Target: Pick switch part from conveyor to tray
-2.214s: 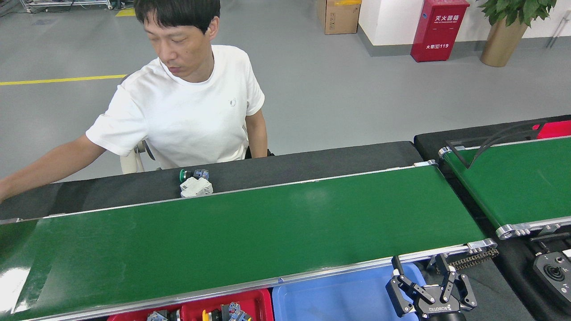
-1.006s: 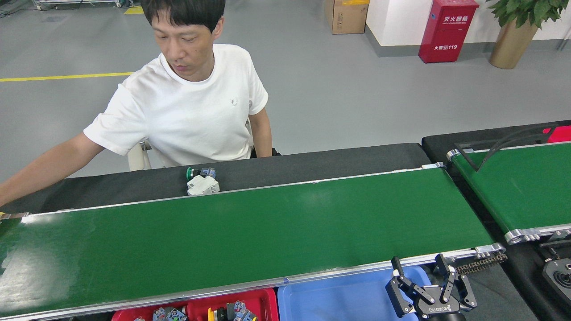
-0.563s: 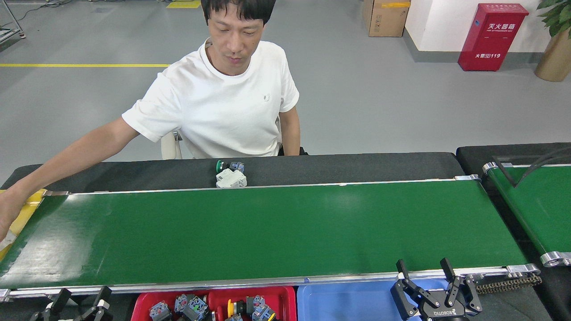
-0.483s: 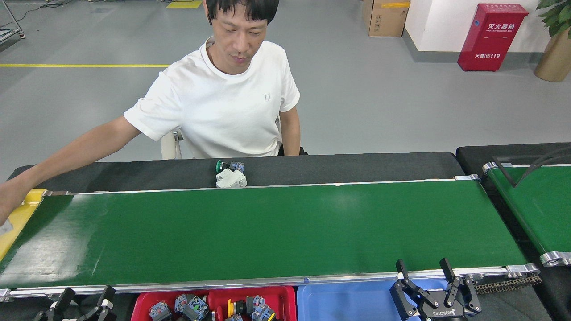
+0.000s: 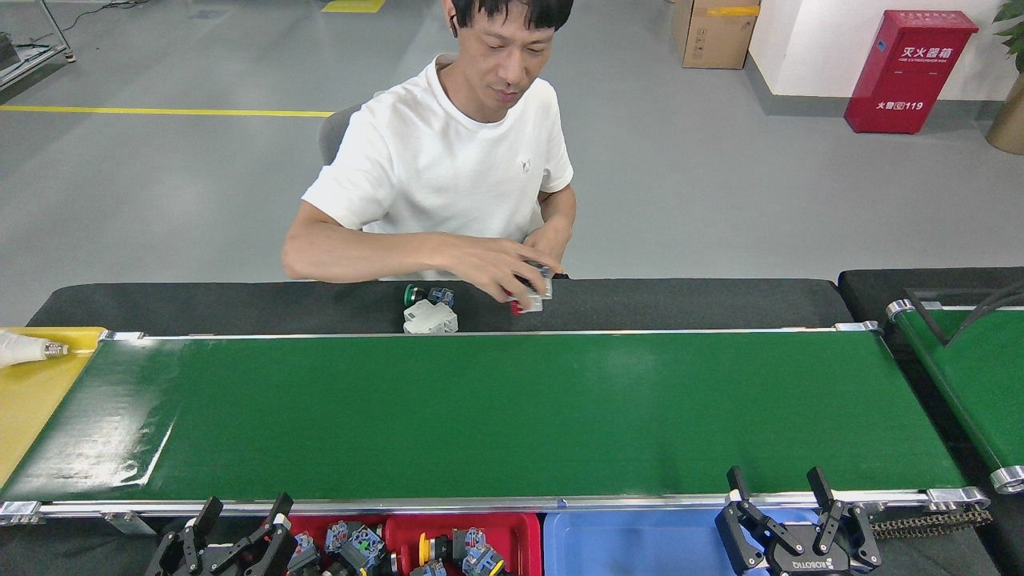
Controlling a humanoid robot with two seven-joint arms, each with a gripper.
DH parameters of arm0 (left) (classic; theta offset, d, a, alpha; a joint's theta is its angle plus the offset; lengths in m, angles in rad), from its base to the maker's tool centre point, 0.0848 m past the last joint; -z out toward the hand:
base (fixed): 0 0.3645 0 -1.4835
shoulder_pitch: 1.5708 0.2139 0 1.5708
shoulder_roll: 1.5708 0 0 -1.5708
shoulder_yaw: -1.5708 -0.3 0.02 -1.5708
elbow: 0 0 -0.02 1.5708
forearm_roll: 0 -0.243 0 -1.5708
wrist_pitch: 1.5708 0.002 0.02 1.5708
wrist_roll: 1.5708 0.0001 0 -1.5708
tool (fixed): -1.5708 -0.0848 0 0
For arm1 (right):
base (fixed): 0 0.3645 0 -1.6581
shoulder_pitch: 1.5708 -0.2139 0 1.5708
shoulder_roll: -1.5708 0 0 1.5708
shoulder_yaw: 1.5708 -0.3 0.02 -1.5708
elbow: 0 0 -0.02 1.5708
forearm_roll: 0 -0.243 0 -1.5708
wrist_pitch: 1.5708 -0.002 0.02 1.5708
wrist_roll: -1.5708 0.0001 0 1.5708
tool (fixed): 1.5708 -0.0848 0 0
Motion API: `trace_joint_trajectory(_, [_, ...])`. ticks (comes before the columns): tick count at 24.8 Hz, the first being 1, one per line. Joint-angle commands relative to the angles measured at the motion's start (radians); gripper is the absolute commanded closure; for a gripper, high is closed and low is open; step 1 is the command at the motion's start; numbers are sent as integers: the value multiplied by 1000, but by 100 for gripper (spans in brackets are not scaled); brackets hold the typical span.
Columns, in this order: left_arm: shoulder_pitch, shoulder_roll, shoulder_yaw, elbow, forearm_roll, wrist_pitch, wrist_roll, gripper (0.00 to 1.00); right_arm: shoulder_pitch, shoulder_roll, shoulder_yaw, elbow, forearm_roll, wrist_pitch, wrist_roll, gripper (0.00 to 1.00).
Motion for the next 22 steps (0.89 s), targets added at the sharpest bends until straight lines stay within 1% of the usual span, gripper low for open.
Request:
trace_joint_trajectory(1, [-9, 1, 8, -16, -3, 18, 8, 0, -2, 7, -4, -15, -1, 0, -10, 0])
trace_joint_trajectory(7, [-6, 10, 15, -22, 3, 7, 8, 0, -2, 7, -4, -17, -1, -1, -12, 0])
trace_joint_trajectory(11, [0, 4, 32, -29, 4, 4, 8, 0, 9, 9, -7, -17, -12, -67, -36, 0])
trace_joint_trajectory(13, [2, -1, 32, -39, 4, 5, 7, 0, 11, 9, -7, -17, -29, -67, -36, 0])
trace_joint_trajectory(15, [2, -8, 32, -40, 4, 5, 7, 0, 11, 9, -7, -17, -29, -67, -36, 0])
trace_joint_trajectory(19, [2, -4, 32, -33, 4, 5, 8, 0, 11, 7, -7, -17, -29, -70, -36, 0])
trace_joint_trajectory(22, [2, -8, 38, -40, 0, 25, 7, 0, 11, 7, -7, -17, -29, -70, -36, 0])
